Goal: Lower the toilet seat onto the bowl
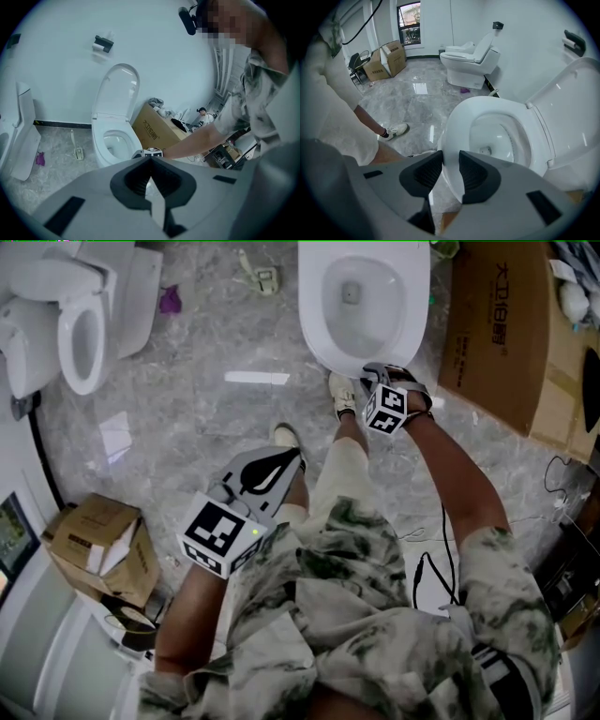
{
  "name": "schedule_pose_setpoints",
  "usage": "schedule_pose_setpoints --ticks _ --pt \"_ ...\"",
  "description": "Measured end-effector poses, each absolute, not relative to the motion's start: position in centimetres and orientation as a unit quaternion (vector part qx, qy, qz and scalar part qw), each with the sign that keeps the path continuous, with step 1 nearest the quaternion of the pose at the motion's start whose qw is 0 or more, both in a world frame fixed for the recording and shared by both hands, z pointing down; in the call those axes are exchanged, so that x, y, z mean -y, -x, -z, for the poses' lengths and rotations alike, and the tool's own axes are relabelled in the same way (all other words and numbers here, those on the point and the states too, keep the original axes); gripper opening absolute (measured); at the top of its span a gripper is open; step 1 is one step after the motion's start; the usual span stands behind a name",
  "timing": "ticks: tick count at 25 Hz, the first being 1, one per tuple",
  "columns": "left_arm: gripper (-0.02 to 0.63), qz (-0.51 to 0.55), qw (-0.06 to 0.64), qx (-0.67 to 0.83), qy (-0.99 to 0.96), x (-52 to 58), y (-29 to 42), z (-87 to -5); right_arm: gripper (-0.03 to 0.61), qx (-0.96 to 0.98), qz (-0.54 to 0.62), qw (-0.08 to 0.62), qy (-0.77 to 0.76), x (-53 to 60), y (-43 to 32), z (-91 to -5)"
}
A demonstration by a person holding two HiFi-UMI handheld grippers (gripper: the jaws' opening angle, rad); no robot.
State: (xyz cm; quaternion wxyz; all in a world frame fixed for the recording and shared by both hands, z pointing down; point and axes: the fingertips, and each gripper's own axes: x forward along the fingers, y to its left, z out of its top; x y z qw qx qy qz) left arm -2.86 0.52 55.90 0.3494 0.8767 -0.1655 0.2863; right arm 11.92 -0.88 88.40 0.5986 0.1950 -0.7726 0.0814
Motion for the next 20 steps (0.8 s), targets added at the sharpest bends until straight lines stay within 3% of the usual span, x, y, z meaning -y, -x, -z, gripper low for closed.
schedule_pose_setpoints --ticks 20 --pt "0.021 -0.297 0.374 0.163 -0.863 0.7 2.1 -59.1 0.129 0.769 -0.116 0.604 -0.174 0.8 -11.7 -93.8"
